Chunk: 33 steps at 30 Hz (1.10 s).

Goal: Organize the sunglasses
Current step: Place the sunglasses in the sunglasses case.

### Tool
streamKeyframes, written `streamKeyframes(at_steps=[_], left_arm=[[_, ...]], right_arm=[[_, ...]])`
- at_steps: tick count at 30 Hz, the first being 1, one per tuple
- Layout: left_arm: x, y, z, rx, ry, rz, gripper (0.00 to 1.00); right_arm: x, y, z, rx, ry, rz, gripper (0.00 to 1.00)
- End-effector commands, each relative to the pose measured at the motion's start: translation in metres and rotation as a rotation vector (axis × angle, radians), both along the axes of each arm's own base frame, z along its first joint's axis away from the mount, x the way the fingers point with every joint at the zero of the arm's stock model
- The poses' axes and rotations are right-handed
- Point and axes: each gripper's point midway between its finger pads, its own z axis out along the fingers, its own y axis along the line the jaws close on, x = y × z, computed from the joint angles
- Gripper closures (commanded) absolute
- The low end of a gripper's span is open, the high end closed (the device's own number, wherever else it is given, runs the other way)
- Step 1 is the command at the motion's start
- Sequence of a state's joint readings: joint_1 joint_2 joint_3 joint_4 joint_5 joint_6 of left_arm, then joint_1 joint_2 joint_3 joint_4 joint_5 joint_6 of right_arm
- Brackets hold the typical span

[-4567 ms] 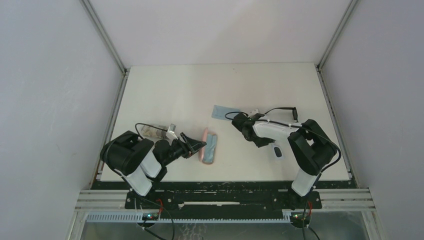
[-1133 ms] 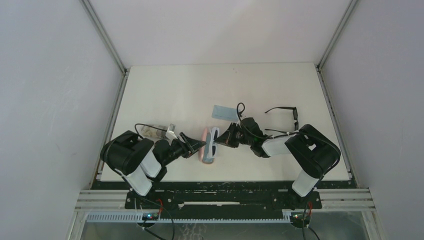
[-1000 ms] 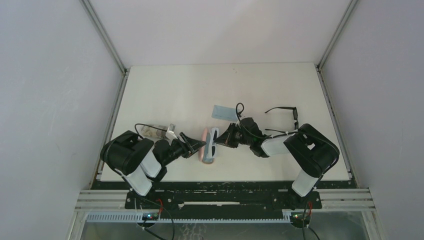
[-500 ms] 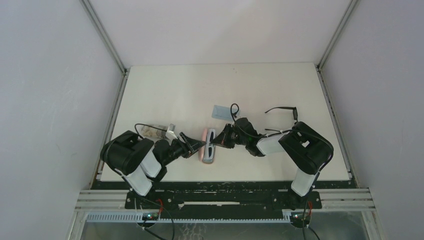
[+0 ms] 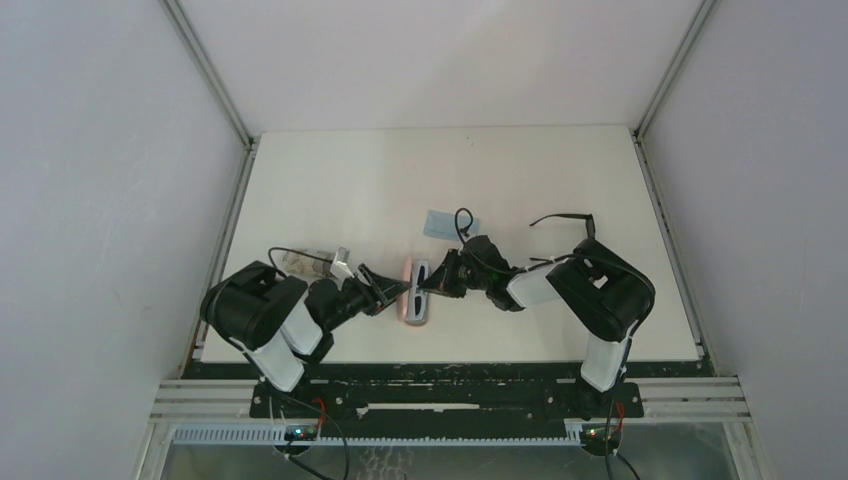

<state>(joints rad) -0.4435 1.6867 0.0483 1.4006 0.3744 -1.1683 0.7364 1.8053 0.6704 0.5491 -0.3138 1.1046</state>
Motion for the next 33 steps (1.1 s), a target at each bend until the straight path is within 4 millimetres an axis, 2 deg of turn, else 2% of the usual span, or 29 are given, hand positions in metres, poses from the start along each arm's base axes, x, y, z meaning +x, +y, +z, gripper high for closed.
streamKeyframes(at_steps=[1, 4, 9, 15, 21, 25, 28, 33], left_arm=[[0.007, -0.005, 0.021, -0.046, -0.072, -0.012, 0.92], [0.007, -0.005, 0.021, -0.045, -0.071, -0.011, 0.92], [0.008, -0.005, 0.022, -0.047, -0.075, -0.008, 0.92], [0.007, -0.004, 0.02, -0.042, -0.069, -0.005, 0.92], [0.007, -0.003, 0.02, -0.041, -0.07, -0.003, 0.92], [0.006, -0.003, 0.02, -0.041, -0.071, -0.003, 0.92], [0.007, -0.004, 0.021, -0.042, -0.073, -0.003, 0.92], [0.008, -0.004, 0.02, -0.043, -0.071, -0.006, 0.92]], right_arm=[[0.011, 0.016, 0.014, 0.05, -0.035, 0.006, 1.0], [0.01, 0.019, 0.012, 0.051, -0.031, 0.022, 1.0], [0.011, 0.016, 0.009, 0.015, -0.036, 0.02, 0.88], [0.013, 0.006, 0.022, -0.033, -0.088, 0.016, 0.75], [0.013, -0.01, 0.03, -0.114, -0.137, 0.003, 0.68], [0.013, -0.019, 0.032, -0.162, -0.152, -0.009, 0.68], [0.011, -0.019, 0.032, -0.175, -0.159, 0.001, 0.77], [0.006, -0.01, 0.033, -0.165, -0.157, 0.041, 0.87]])
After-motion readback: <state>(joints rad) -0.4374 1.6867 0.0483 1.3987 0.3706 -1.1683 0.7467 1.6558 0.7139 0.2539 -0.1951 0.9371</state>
